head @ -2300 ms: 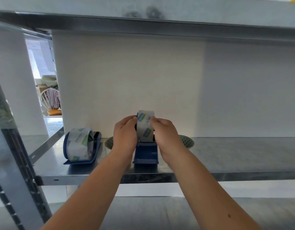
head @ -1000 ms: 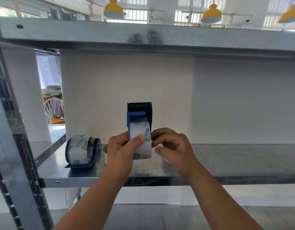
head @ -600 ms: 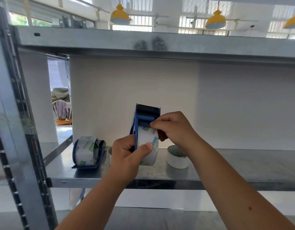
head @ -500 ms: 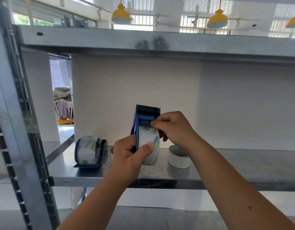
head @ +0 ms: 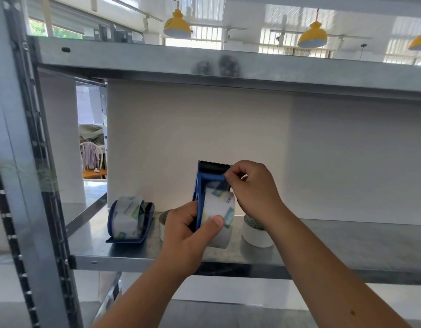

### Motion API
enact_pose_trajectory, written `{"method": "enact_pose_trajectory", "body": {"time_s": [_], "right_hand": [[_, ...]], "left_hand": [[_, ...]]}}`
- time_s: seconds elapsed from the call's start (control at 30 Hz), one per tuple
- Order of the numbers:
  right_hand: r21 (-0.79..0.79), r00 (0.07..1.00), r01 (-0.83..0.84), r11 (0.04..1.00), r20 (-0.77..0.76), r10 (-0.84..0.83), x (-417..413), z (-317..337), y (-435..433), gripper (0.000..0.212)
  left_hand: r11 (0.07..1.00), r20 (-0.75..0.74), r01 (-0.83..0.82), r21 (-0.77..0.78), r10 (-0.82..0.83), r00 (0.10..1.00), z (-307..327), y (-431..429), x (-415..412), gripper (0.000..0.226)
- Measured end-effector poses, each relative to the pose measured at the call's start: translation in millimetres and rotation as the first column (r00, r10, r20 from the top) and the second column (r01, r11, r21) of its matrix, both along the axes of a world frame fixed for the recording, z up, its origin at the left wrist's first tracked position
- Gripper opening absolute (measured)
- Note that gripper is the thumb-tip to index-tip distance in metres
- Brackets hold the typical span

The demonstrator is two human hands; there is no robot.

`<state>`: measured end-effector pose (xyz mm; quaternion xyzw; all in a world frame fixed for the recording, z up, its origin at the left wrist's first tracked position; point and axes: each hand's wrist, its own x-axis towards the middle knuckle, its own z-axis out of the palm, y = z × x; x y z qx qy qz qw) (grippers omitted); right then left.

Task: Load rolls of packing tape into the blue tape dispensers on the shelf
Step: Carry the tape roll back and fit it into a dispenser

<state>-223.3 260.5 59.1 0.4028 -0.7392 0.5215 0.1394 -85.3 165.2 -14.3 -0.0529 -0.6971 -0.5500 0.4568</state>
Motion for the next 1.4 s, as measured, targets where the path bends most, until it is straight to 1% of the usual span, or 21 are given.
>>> {"method": "enact_pose_trajectory", "body": {"time_s": [0.07, 0.17, 0.3, 0.4, 0.5, 0.57, 0.67, 0.7, 0.8, 0.87, 0.97, 1.07, 1.27, 1.33, 1.4], "right_hand": [[-0.016, 0.998, 0.039, 0.999, -0.054, -0.04, -3, 1, -4, 0.018], [0.02, 0.989, 0.097, 0.995, -0.113, -0.094, -10, 4, -11, 0.018], [0.088, 0.981, 0.164, 0.982, -0.12, -0.153, -24, 15, -18, 0.018], [0.123, 0.976, 0.196, 0.973, -0.118, -0.182, -33, 21, -24, 0.019], [0.117, 0.974, 0.214, 0.97, -0.106, -0.202, -41, 27, -29, 0.023], [0.111, 0.977, 0.21, 0.971, -0.063, -0.204, -48, 32, -32, 0.029], [0.071, 0.983, 0.17, 0.983, 0.06, -0.174, -58, 37, -39, 0.038], [0.052, 0.982, 0.15, 0.987, 0.104, -0.155, -61, 37, -40, 0.038], [-0.007, 0.963, 0.109, 0.994, 0.251, -0.104, -69, 36, -45, 0.021], [-0.026, 0.944, 0.108, 0.994, 0.316, -0.094, -75, 33, -48, 0.024], [-0.062, 0.922, 0.139, 0.988, 0.372, -0.106, -80, 28, -50, 0.029], [-0.118, 0.903, 0.148, 0.982, 0.421, -0.085, -84, 24, -50, 0.026], [-0.146, 0.869, 0.152, 0.978, 0.491, -0.062, -82, 17, -50, 0.033], [-0.158, 0.847, 0.158, 0.975, 0.528, -0.051, -80, 14, -49, 0.032], [-0.133, 0.799, 0.151, 0.979, 0.599, -0.042, -76, 8, -46, 0.032]], "left_hand": [[0.996, -0.007, 0.056, 0.069, -0.056, 0.998, 4, 6, 0, 0.016], [0.974, -0.013, 0.109, 0.2, -0.109, 0.994, 7, 12, -2, 0.026], [0.957, 0.011, 0.182, 0.227, -0.189, 0.982, 13, 22, 1, 0.026], [0.943, 0.007, 0.193, 0.27, -0.202, 0.979, 17, 26, 2, 0.028], [0.931, 0.016, 0.18, 0.316, -0.195, 0.981, 20, 28, -1, 0.029], [0.925, 0.027, 0.17, 0.338, -0.19, 0.981, 22, 29, -2, 0.028], [0.922, 0.032, 0.168, 0.348, -0.191, 0.981, 26, 29, -2, 0.028], [0.922, 0.036, 0.17, 0.347, -0.194, 0.98, 27, 29, -3, 0.028], [0.915, 0.041, 0.18, 0.362, -0.209, 0.977, 30, 30, -3, 0.026], [0.916, 0.063, 0.168, 0.363, -0.204, 0.977, 32, 30, -2, 0.025], [0.914, 0.093, 0.155, 0.376, -0.203, 0.975, 32, 29, 0, 0.023], [0.905, 0.125, 0.125, 0.407, -0.191, 0.974, 31, 28, 2, 0.02], [0.88, 0.139, 0.122, 0.459, -0.207, 0.968, 31, 30, 7, 0.012], [0.863, 0.103, 0.148, 0.483, -0.224, 0.969, 31, 29, 10, 0.021], [0.843, 0.039, 0.188, 0.505, -0.24, 0.97, 32, 28, 13, 0.031]]}}
